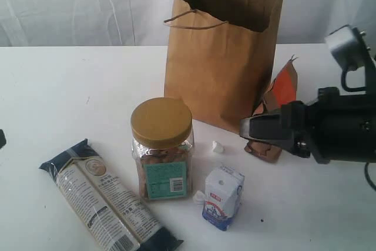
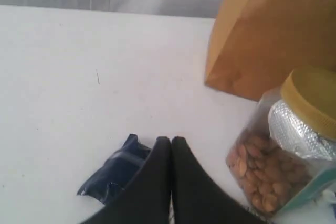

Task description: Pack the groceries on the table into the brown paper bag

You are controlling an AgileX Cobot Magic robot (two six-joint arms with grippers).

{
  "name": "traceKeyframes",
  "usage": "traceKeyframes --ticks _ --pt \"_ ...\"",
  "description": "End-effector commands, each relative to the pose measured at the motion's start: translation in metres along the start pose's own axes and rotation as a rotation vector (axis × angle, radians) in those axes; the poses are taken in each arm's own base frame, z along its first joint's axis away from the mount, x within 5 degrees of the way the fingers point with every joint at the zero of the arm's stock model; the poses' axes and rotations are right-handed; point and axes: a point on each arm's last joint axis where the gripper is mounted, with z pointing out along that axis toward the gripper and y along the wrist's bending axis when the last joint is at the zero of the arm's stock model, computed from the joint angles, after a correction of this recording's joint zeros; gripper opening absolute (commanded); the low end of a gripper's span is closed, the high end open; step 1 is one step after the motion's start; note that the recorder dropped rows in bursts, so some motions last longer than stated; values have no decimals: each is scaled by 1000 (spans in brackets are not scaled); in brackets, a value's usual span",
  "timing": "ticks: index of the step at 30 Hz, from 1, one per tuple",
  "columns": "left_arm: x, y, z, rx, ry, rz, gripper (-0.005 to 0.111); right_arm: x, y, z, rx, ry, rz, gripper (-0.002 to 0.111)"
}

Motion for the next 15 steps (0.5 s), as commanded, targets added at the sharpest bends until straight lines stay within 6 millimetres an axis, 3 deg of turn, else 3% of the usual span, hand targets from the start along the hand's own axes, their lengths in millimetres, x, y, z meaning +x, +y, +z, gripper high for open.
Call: traceKeyframes --ticks 1,4,7,10,15 --pt "12 11 12 -63 112 -164 0 2 -12 22 -17 51 6 0" --pt "20 16 21 -86 193 -210 0 1 -7 36 -19 87 -69 0" --pt "33 25 27 -134 336 -66 0 -4 -1 46 39 83 -174 0" --pt "41 33 32 -212 406 -185 0 -9 -4 49 166 63 -279 0" --pt "34 42 44 -262 420 -175 0 -18 -18 44 372 1 -398 0"
